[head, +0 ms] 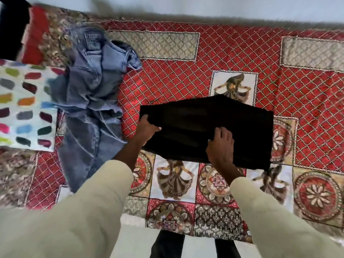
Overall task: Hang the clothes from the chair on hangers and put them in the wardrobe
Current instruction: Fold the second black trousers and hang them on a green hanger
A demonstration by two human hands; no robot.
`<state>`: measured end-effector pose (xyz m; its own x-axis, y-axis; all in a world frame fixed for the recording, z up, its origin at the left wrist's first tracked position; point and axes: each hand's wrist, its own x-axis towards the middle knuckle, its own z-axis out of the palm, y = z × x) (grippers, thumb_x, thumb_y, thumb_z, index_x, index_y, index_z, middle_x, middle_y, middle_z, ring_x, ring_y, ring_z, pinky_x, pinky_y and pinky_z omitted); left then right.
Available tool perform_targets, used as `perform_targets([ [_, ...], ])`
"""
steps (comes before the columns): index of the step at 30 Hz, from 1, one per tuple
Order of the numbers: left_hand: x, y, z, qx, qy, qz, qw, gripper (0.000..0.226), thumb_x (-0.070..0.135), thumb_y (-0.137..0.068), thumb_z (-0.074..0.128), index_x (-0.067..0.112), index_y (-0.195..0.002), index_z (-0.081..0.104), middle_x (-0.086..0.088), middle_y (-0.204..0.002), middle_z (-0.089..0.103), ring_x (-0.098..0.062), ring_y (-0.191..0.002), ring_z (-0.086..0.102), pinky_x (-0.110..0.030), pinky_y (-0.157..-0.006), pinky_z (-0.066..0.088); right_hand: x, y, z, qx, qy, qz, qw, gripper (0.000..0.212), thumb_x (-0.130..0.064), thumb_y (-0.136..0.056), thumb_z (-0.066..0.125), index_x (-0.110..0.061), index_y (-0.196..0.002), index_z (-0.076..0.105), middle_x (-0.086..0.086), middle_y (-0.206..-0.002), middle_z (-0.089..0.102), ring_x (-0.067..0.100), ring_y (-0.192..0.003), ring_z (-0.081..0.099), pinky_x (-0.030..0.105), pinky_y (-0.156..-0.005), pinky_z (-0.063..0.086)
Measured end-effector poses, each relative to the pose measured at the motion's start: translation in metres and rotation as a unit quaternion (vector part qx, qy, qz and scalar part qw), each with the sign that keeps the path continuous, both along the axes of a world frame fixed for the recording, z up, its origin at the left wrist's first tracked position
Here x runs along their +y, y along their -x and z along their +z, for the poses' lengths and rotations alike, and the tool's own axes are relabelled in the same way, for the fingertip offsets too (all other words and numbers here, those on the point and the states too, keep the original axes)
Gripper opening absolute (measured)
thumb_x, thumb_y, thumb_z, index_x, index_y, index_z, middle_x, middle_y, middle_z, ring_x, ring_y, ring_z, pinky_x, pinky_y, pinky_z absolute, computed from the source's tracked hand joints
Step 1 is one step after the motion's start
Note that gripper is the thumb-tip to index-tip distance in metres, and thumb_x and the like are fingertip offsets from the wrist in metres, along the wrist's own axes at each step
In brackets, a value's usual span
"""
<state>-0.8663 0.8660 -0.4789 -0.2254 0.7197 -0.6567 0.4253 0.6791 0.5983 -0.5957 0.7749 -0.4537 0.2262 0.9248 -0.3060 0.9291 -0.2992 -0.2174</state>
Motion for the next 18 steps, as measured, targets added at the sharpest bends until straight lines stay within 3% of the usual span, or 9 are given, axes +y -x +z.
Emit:
perform_targets([
  [3, -0.015, -0.016, 0.024, 0.112, -0.078, -0.007, 0.991, 0.059, 0.006, -0.078, 0.067, 0.01, -0.133, 0.047, -0.014, -0.125, 0.058, -0.031, -0.113, 0.056, -0.034, -0.09, 0.046, -0.01, 0.007, -0.004, -0.004, 0.019, 0.088, 0.996, 0.043, -0.021, -0.09, 0.06, -0.008, -0.13, 0.051, 0.015, -0.134, 0.047, 0.034, -0.123, 0.043, 0.046, -0.102, 0.038],
  [5, -0.029, -0.031, 0.04, 0.232, -0.141, 0.007, 0.962, 0.043, 0.006, -0.085, 0.063, 0.008, -0.126, 0.049, -0.016, -0.126, 0.053, -0.033, -0.115, 0.051, -0.039, -0.091, 0.044, -0.016, 0.007, -0.01, 0.011, 0.065, 0.135, 0.989, 0.031, -0.023, -0.095, 0.053, -0.01, -0.122, 0.059, 0.012, -0.126, 0.053, 0.031, -0.116, 0.048, 0.044, -0.098, 0.04],
  [6, -0.036, -0.04, 0.048, 0.242, -0.138, 0.018, 0.96, 0.031, 0.016, -0.088, 0.064, 0.007, -0.116, 0.054, -0.015, -0.118, 0.057, -0.033, -0.11, 0.054, -0.038, -0.086, 0.044, -0.017, 0.007, -0.013, 0.027, 0.067, 0.131, 0.989, 0.026, -0.023, -0.097, 0.05, -0.009, -0.115, 0.063, 0.011, -0.12, 0.056, 0.031, -0.111, 0.051, 0.043, -0.095, 0.041],
  [7, -0.041, -0.05, 0.05, 0.219, -0.102, 0.023, 0.97, 0.028, 0.03, -0.089, 0.065, 0.007, -0.104, 0.058, -0.012, -0.106, 0.061, -0.032, -0.101, 0.059, -0.035, -0.08, 0.045, -0.017, 0.007, -0.012, 0.06, 0.054, 0.095, 0.992, 0.024, -0.022, -0.098, 0.048, -0.008, -0.107, 0.065, 0.011, -0.111, 0.059, 0.032, -0.104, 0.055, 0.043, -0.09, 0.044],
  [9, -0.047, -0.07, 0.046, 0.081, 0.048, 0.096, 0.991, 0.049, 0.052, -0.084, 0.068, 0.005, -0.095, 0.064, -0.007, -0.09, 0.067, -0.027, -0.082, 0.067, -0.035, -0.075, 0.053, -0.009, 0.005, -0.008, 0.12, -0.004, -0.009, 0.993, 0.022, -0.014, -0.097, 0.046, -0.006, -0.101, 0.066, 0.012, -0.103, 0.062, 0.032, -0.096, 0.059, 0.043, -0.084, 0.048],
  [11, -0.047, -0.084, 0.041, -0.078, 0.137, 0.234, 0.959, 0.058, 0.048, -0.08, 0.076, 0.0, -0.111, 0.063, -0.013, -0.098, 0.069, -0.026, -0.081, 0.068, -0.039, -0.075, 0.058, 0.012, -0.004, -0.004, 0.106, -0.053, -0.041, 0.992, 0.028, -0.006, -0.094, 0.047, -0.003, -0.117, 0.063, 0.015, -0.116, 0.06, 0.033, -0.106, 0.056, 0.045, -0.09, 0.048],
  [13, -0.045, -0.089, 0.033, -0.155, 0.142, 0.336, 0.918, 0.052, 0.031, -0.086, 0.075, -0.002, -0.122, 0.059, -0.017, -0.108, 0.067, -0.024, -0.083, 0.067, -0.037, -0.072, 0.057, 0.04, -0.017, -0.002, 0.07, -0.048, -0.01, 0.996, 0.038, -0.008, -0.095, 0.047, -0.004, -0.132, 0.054, 0.015, -0.131, 0.053, 0.036, -0.12, 0.048, 0.047, -0.1, 0.041],
  [16, -0.043, -0.087, 0.021, -0.195, 0.112, 0.364, 0.904, 0.035, 0.016, -0.097, 0.055, 0.003, -0.13, 0.055, -0.007, -0.1, 0.064, -0.012, -0.066, 0.053, -0.024, -0.056, 0.047, 0.081, -0.029, -0.004, 0.044, 0.001, 0.061, 0.997, 0.05, -0.022, -0.099, 0.047, -0.013, -0.147, 0.037, 0.012, -0.146, 0.041, 0.035, -0.134, 0.035, 0.051, -0.109, 0.028],
  [18, -0.047, -0.084, 0.017, -0.168, 0.07, 0.395, 0.901, 0.02, 0.014, -0.095, 0.06, 0.005, -0.113, 0.061, -0.006, -0.091, 0.062, -0.013, -0.069, 0.057, -0.025, -0.059, 0.051, 0.099, -0.027, -0.009, 0.041, 0.023, 0.102, 0.994, 0.053, -0.033, -0.098, 0.05, -0.019, -0.148, 0.037, 0.011, -0.147, 0.038, 0.035, -0.137, 0.029, 0.051, -0.111, 0.023],
])
